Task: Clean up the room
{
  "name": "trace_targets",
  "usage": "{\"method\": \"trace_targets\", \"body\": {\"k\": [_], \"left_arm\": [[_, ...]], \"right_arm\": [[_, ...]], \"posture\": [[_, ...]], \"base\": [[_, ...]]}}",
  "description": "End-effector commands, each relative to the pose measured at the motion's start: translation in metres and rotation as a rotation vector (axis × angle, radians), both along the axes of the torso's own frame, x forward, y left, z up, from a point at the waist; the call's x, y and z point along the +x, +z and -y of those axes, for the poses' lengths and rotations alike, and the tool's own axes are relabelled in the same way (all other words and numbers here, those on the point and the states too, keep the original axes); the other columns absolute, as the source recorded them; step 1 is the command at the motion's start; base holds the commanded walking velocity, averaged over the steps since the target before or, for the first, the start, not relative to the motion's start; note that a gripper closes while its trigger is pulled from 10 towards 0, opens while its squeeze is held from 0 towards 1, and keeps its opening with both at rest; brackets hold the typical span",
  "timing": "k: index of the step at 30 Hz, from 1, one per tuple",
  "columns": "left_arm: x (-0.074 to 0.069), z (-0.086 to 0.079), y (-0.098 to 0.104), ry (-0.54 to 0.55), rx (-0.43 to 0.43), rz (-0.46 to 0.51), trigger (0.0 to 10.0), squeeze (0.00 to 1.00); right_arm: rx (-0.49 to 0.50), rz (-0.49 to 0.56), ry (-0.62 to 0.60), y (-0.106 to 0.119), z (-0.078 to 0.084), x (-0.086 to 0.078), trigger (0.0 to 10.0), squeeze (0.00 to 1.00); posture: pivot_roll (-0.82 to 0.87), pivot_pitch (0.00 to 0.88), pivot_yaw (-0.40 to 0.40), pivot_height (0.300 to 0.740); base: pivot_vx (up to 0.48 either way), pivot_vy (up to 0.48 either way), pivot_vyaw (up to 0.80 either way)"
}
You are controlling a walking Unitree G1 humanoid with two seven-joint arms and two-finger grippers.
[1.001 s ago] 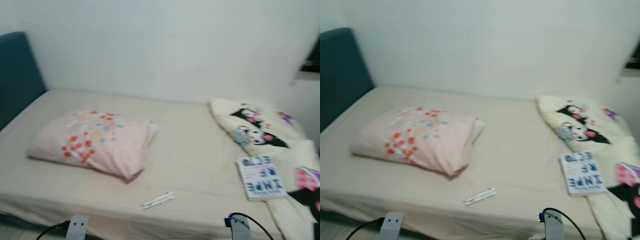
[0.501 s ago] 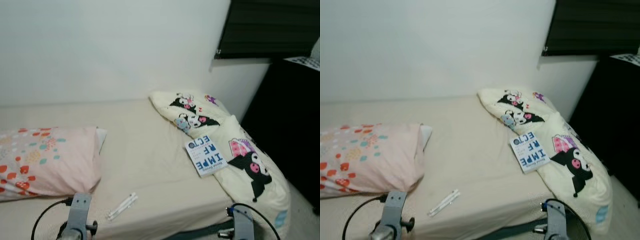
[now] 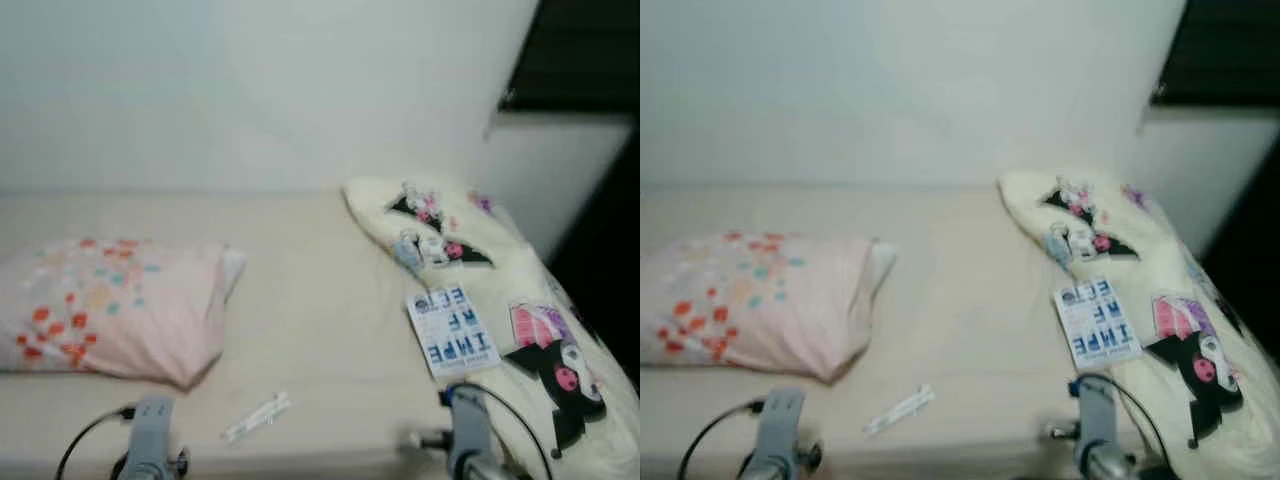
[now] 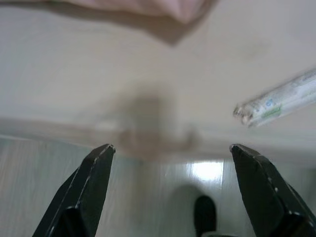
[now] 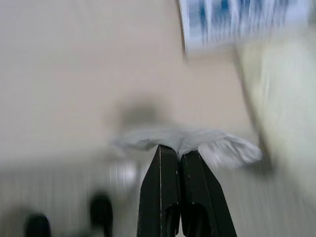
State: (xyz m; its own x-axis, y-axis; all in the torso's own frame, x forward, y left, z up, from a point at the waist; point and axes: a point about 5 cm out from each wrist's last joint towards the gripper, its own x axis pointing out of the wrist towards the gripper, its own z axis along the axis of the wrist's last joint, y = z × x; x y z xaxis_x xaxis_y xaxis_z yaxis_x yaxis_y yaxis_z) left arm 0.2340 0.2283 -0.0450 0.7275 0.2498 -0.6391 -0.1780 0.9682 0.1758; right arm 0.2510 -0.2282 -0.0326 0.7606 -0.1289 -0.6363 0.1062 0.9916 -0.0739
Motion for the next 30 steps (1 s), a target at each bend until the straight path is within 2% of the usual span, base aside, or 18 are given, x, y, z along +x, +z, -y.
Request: {"method": "trace_targets", "body": {"k": [1,8,9,13,15,18,21,23,24,25,27,28,30], "left_arm": [[-0.002,-0.005,0.000,0.016,-0.008,-0.002,10.0,0.00],[0.010,0.000,0.007,-0.009,-0.002,0.040,10.0,0.00],[0.014,0.002,0.010,-0.021,-0.003,0.054,10.0,0.00],[0.015,0.003,0.010,-0.028,0.002,0.055,10.0,0.00],[0.018,0.006,0.013,-0.020,-0.023,0.076,10.0,0.00],[0.030,0.011,0.022,-0.031,-0.033,0.151,10.0,0.00],[0.033,0.012,0.025,-0.045,-0.032,0.171,10.0,0.00],[0.046,0.017,0.037,-0.092,-0.032,0.241,10.0,0.00],[0.046,0.017,0.037,-0.092,-0.032,0.241,10.0,0.00],[0.056,0.020,0.048,-0.114,-0.041,0.295,10.0,0.00],[0.067,0.020,0.059,-0.126,-0.046,0.349,10.0,0.00],[0.067,0.020,0.059,-0.126,-0.046,0.349,10.0,0.00],[0.079,0.023,0.074,-0.166,-0.029,0.410,10.0,0.00]], "right_arm": [[0.016,0.002,0.031,-0.003,-0.007,-0.002,10.0,0.00],[0.006,0.031,0.061,0.004,-0.012,0.008,10.0,0.00],[0.010,0.049,0.056,0.007,-0.013,0.012,10.0,0.00],[0.012,0.055,0.055,0.008,-0.014,0.013,10.0,0.00],[0.012,0.071,0.051,0.011,-0.015,0.018,10.0,0.00],[0.009,0.109,0.044,0.017,-0.015,0.024,10.0,0.00],[0.002,0.120,0.042,0.019,-0.015,0.025,10.0,0.00],[0.012,0.149,0.037,0.024,-0.016,0.030,10.0,0.00],[0.012,0.149,0.037,0.024,-0.016,0.030,10.0,0.00],[0.011,0.157,0.039,0.027,-0.016,0.034,10.0,0.00],[0.003,0.149,0.041,0.029,-0.017,0.036,10.0,0.00],[0.003,0.149,0.041,0.029,-0.017,0.036,10.0,0.00],[0.008,0.158,0.042,0.032,-0.017,0.040,10.0,0.00]], "posture": [[0.03,0.000,-0.052,0.739],[0.03,0.000,-0.052,0.739],[0.03,0.000,-0.043,0.739],[0.03,0.000,-0.043,0.739],[0.03,0.000,-0.043,0.739],[0.03,0.000,-0.043,0.739],[0.03,0.000,-0.043,0.739],[0.03,0.000,-0.047,0.739],[0.03,0.000,-0.047,0.739],[0.03,0.001,-0.048,0.739],[0.03,0.003,-0.047,0.730],[0.03,0.003,-0.047,0.730],[0.02,0.006,-0.047,0.720]], "base": [[0.000,0.000,0.00],[0.000,0.000,0.68],[0.000,-0.277,0.00],[0.000,-0.379,0.00],[0.000,-0.480,0.00],[0.000,0.000,0.00],[0.000,0.000,0.00],[0.000,0.000,0.00],[0.000,0.000,0.00],[0.000,0.000,0.00],[0.000,0.000,0.00],[0.000,0.000,0.00],[0.000,0.000,0.00]]}}
